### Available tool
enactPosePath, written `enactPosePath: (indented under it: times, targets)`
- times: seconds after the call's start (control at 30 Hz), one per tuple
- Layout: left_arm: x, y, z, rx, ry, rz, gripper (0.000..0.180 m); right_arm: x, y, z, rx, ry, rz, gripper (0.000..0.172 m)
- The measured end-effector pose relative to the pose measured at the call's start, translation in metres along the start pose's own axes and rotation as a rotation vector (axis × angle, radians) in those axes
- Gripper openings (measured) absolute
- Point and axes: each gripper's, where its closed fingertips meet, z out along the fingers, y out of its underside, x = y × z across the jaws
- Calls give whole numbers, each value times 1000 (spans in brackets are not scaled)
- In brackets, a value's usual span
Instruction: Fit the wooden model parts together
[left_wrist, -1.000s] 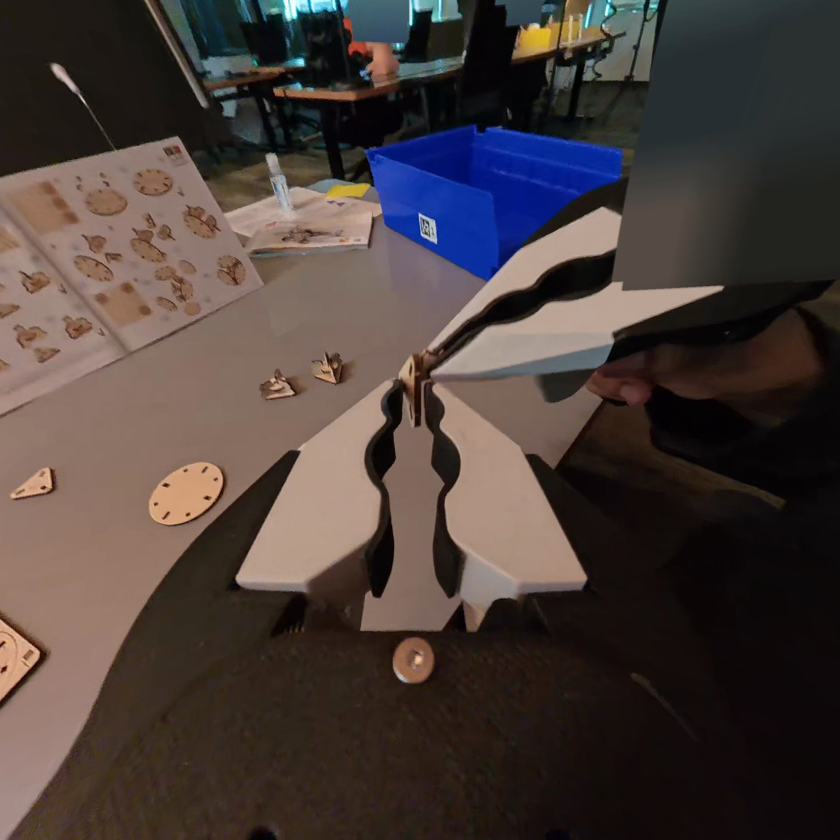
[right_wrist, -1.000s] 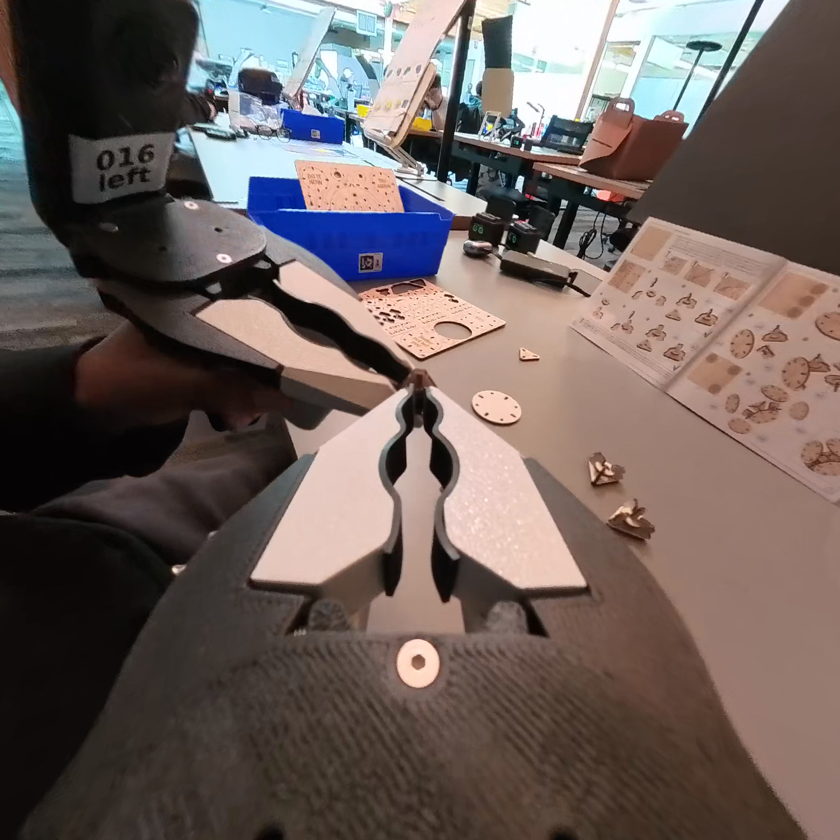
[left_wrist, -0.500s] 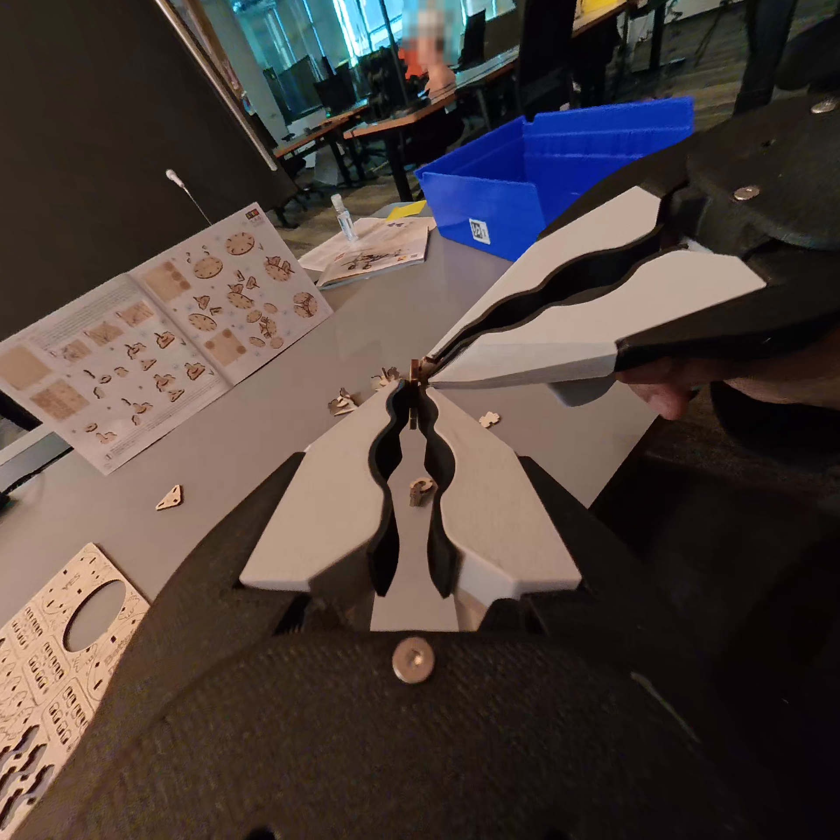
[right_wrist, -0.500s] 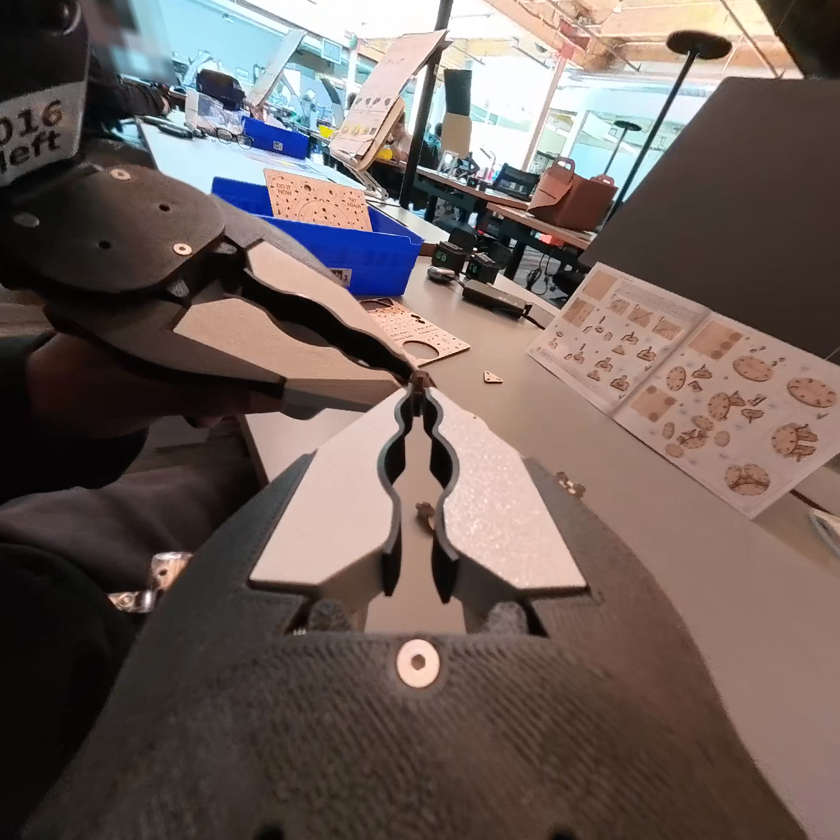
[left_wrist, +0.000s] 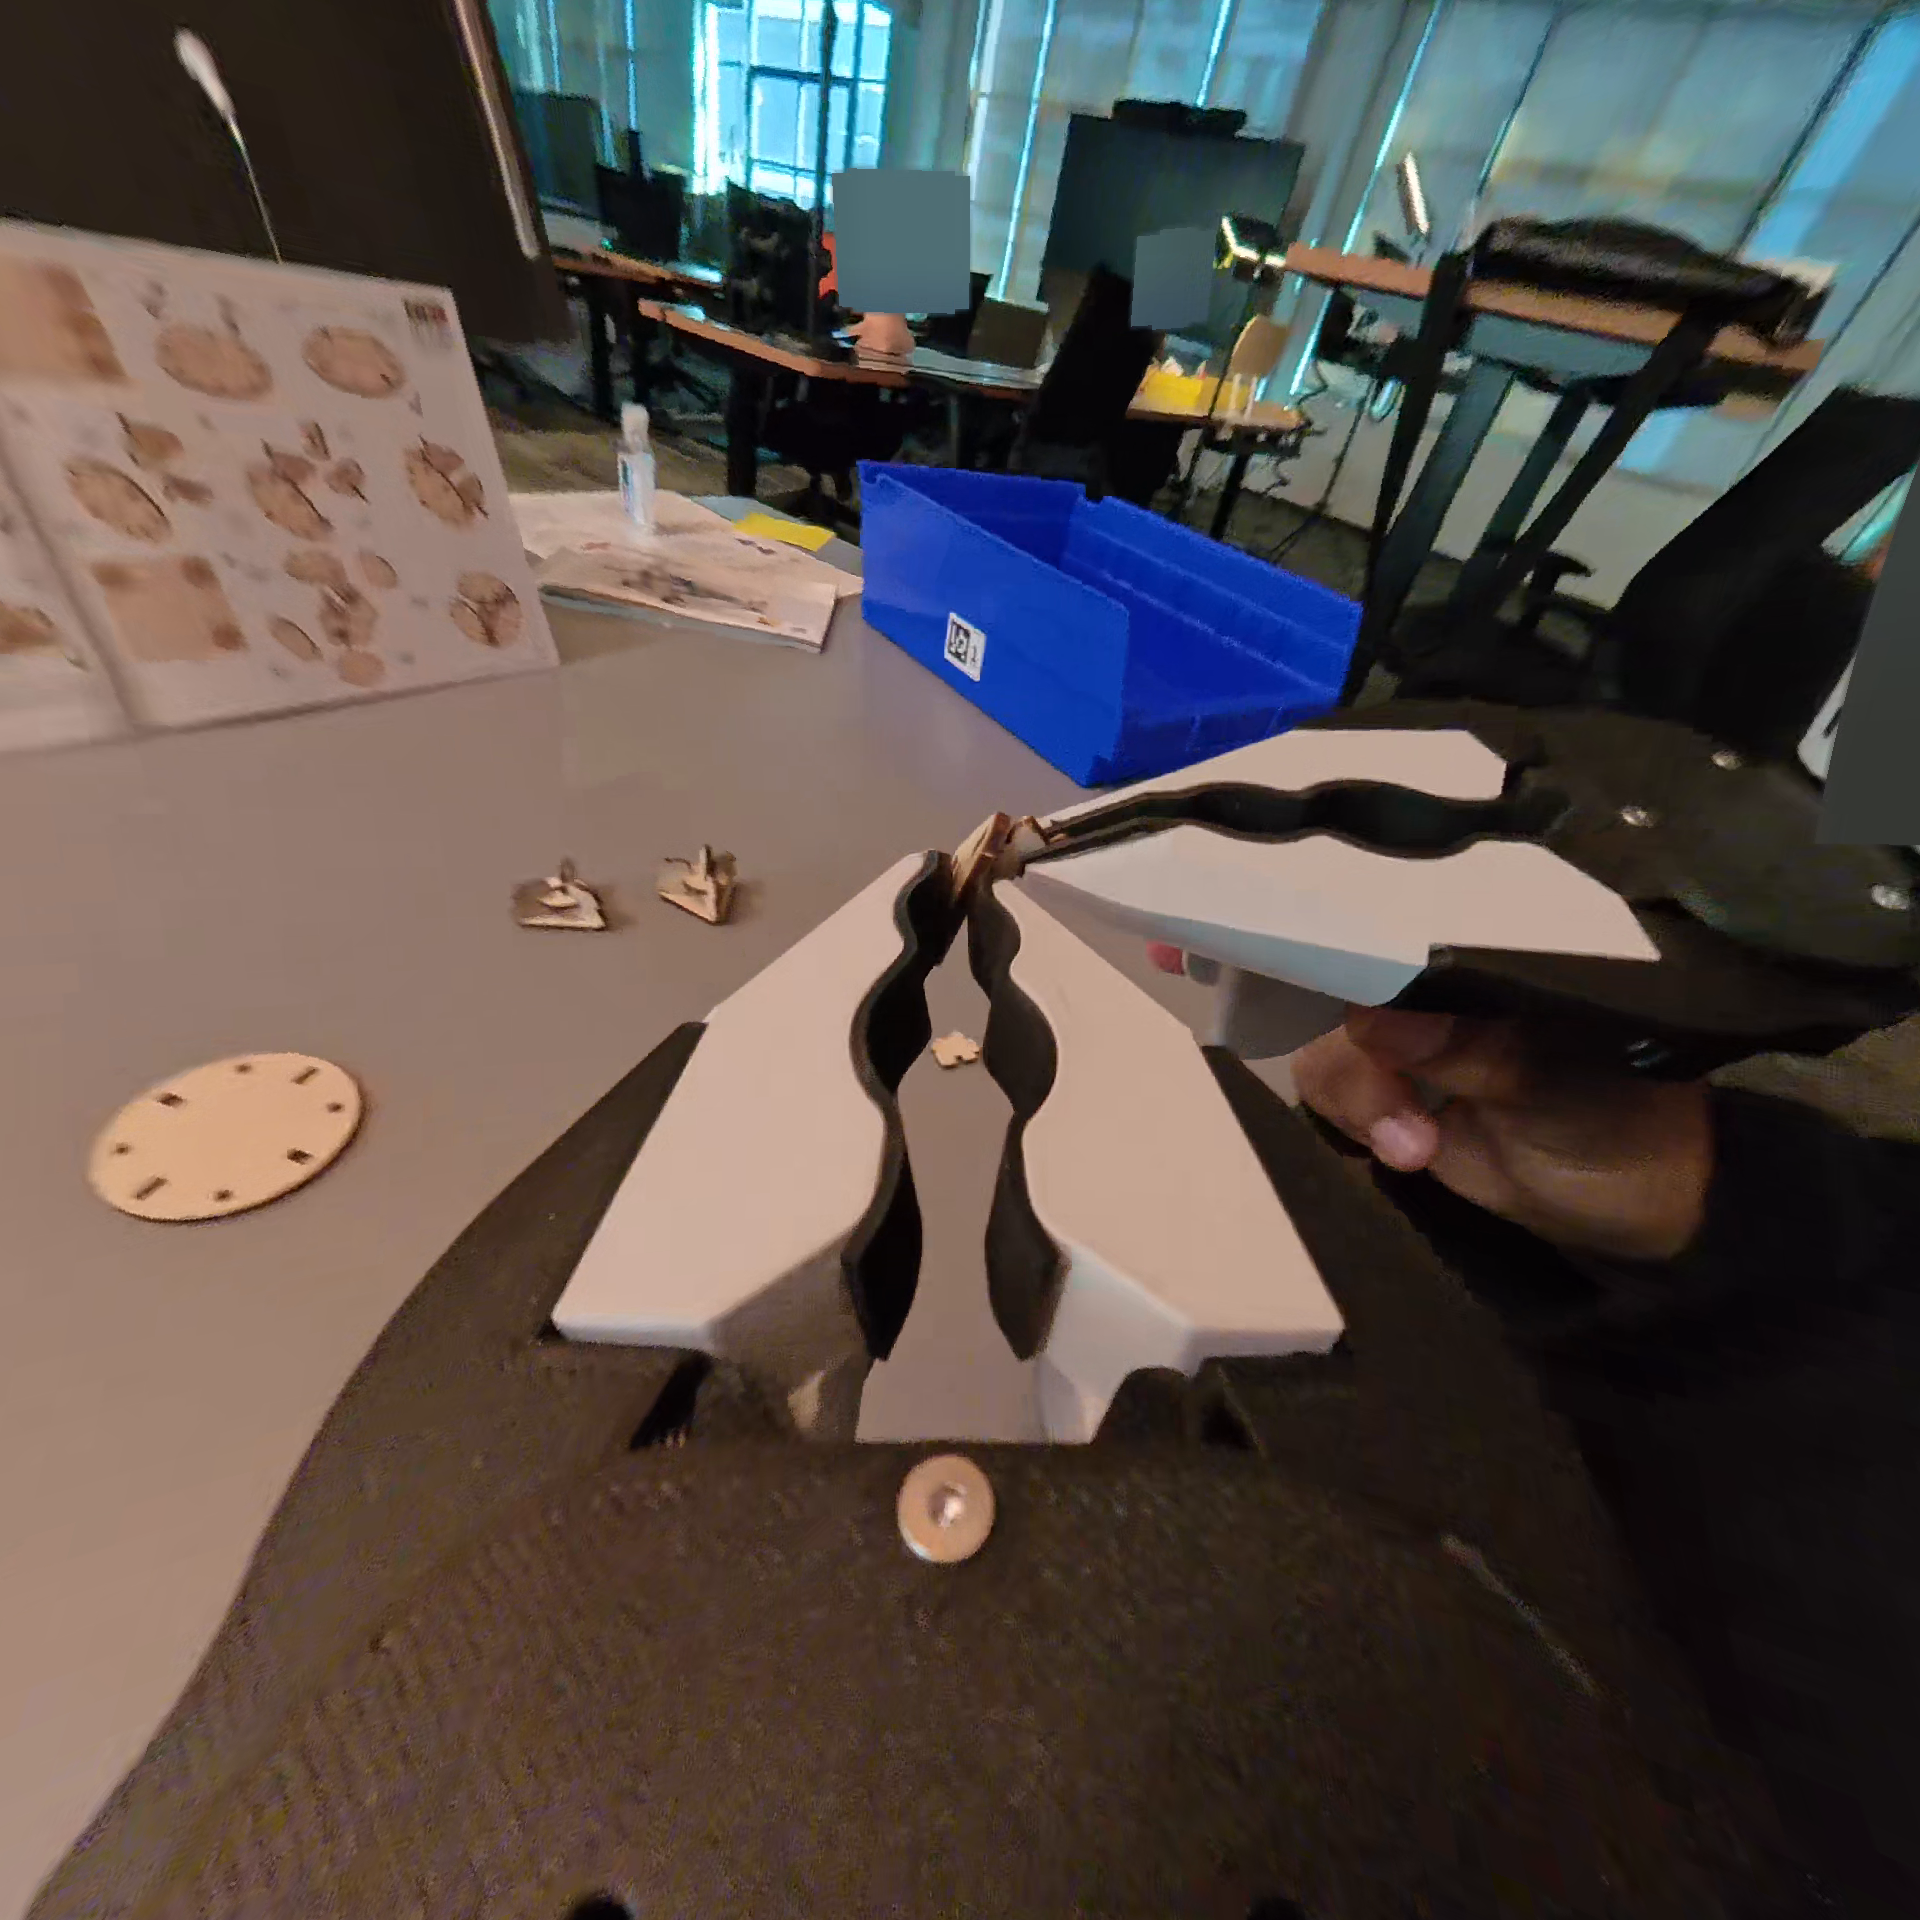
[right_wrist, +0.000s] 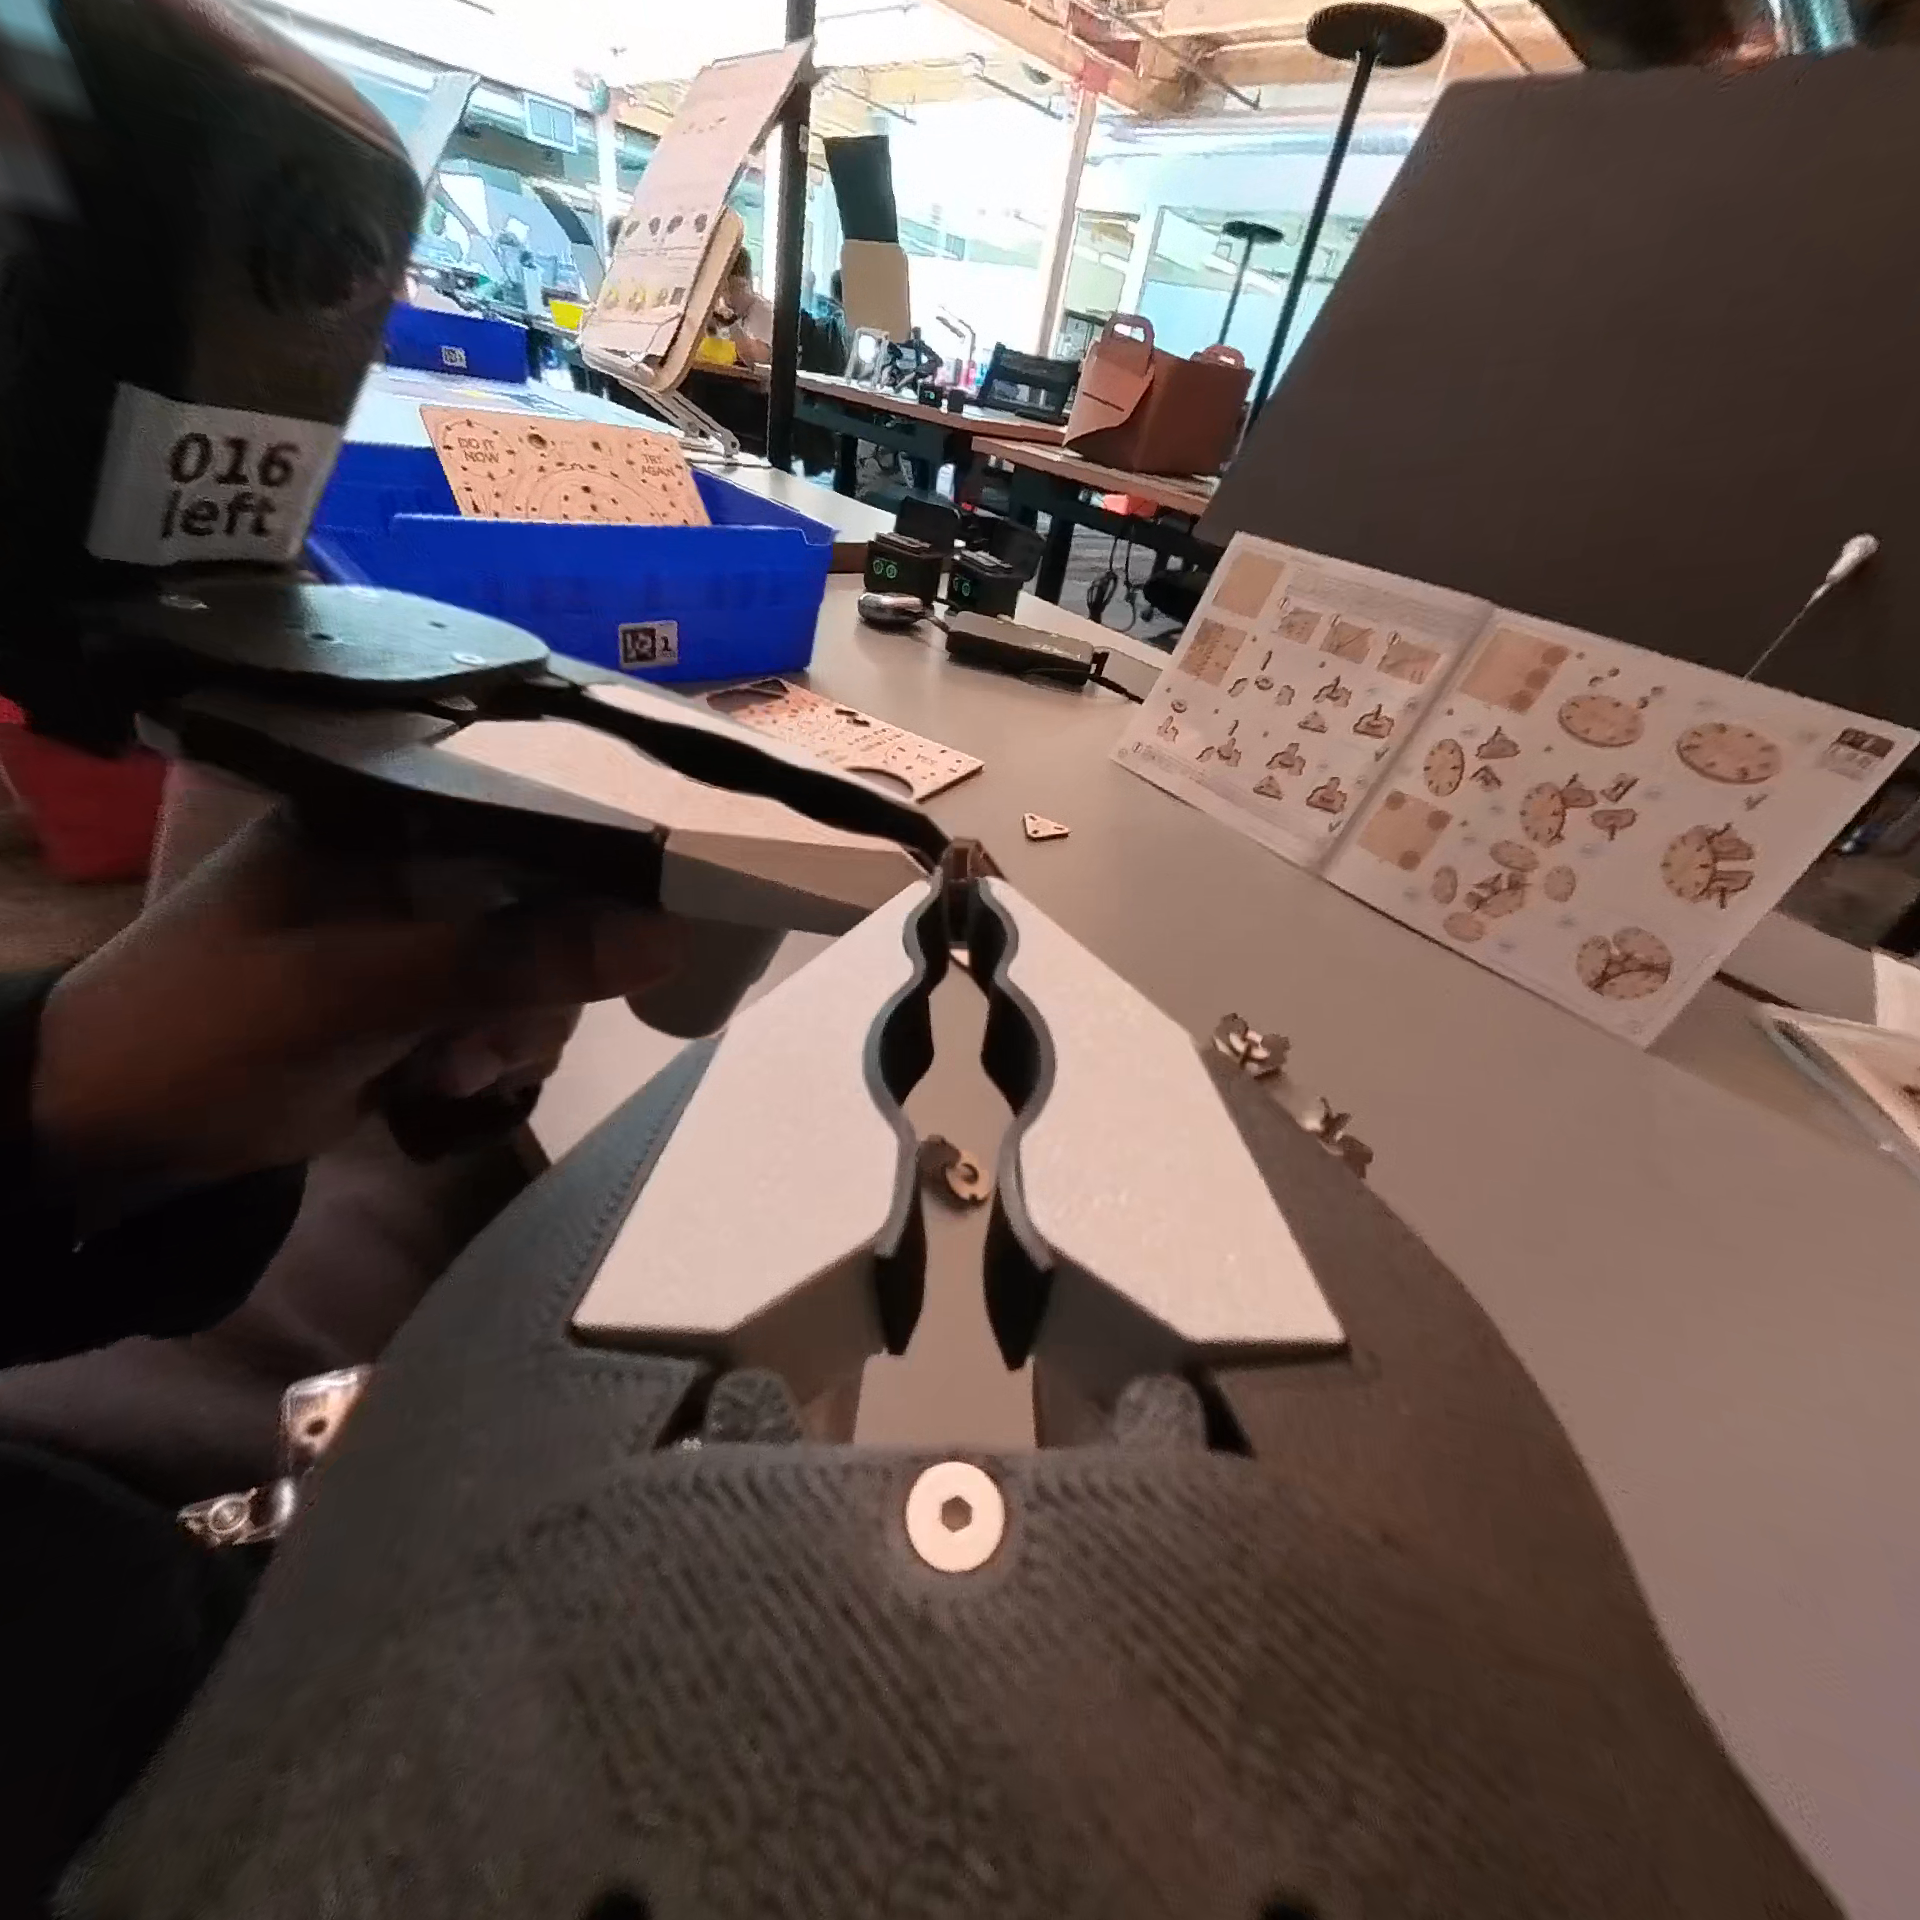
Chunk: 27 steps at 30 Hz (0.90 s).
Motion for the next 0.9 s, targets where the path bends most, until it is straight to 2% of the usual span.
enactPosePath:
  times: [0.13,0.23,0.27,0.3,0.37,0.4,0.43,0.47,0.53,0.6,0.7,0.8,0.9]
  targets:
    - [-4,6,4,2,6,-50,5,3,7,3,-33,30,-64,1]
    - [-7,4,6,10,-1,-77,6,4,8,4,-75,181,-406,1]
    - [-7,3,6,10,7,-113,6,4,8,5,-77,192,-427,2]
    - [-7,2,6,15,14,-135,6,4,7,5,-67,171,-370,2]
    - [-12,0,5,-1,-61,-37,5,3,6,6,-33,69,-122,1]
    - [-38,-4,-5,-1,-282,54,4,-1,2,3,19,-39,74,2]
    - [-57,-19,-22,44,-406,195,3,-5,-7,-3,82,-157,283,1]
    - [-70,-25,-36,34,-438,202,4,1,-11,-8,108,-197,403,0]
    - [-73,-40,-50,87,-352,71,3,17,-7,-9,96,-130,329,1]
    - [-69,-41,-53,107,-331,68,3,17,-13,-11,124,-152,303,1]
    - [-53,-28,-37,70,-263,109,3,13,-18,-13,160,-241,386,0]
    - [-42,-18,-26,59,-158,51,3,18,-19,-16,186,-306,445,0]
    - [-45,6,-18,-44,-76,-78,3,30,-20,-22,212,-349,504,0]
